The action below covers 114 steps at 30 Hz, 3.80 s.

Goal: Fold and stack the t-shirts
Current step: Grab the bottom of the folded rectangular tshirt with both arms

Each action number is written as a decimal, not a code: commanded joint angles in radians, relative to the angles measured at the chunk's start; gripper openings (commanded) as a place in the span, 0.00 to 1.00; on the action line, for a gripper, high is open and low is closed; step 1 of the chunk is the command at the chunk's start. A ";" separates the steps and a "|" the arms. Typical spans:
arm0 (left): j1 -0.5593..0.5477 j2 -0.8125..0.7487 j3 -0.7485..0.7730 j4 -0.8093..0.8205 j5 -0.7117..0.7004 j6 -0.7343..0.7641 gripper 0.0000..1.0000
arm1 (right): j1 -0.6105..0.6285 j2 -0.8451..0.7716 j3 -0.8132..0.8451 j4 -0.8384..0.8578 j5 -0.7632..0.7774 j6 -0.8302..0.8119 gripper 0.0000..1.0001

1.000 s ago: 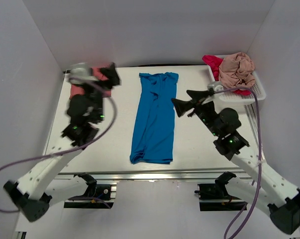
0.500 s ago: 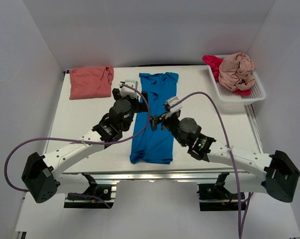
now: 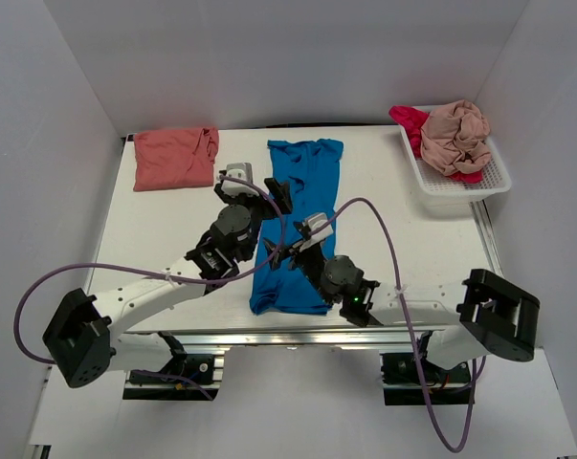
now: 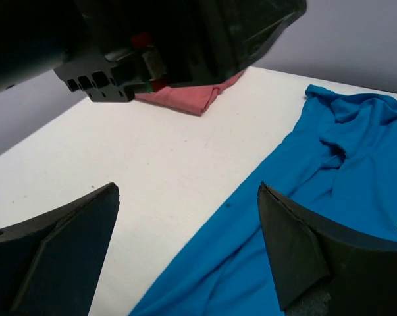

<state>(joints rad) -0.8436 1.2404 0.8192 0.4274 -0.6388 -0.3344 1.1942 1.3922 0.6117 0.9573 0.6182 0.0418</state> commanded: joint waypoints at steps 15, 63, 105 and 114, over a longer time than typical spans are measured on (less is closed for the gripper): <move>-0.117 -0.107 0.023 -0.021 -0.516 -0.157 0.98 | 0.108 0.116 0.057 0.361 0.311 -0.169 0.89; -0.187 -0.331 -0.349 -0.274 -0.589 -0.152 0.76 | 0.223 -0.589 -0.203 -0.789 0.425 0.279 0.85; -0.190 -0.194 -0.456 -0.427 0.113 -0.537 0.57 | 0.091 -0.228 -0.101 -1.077 0.017 0.521 0.77; -0.201 -0.360 -0.486 -0.682 0.171 -0.617 0.54 | 0.091 -0.266 -0.153 -1.112 -0.049 0.604 0.75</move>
<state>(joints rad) -1.0340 0.9146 0.3511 -0.1291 -0.5011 -0.9092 1.2850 1.1549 0.4751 -0.1356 0.5968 0.5953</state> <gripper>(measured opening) 0.546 0.751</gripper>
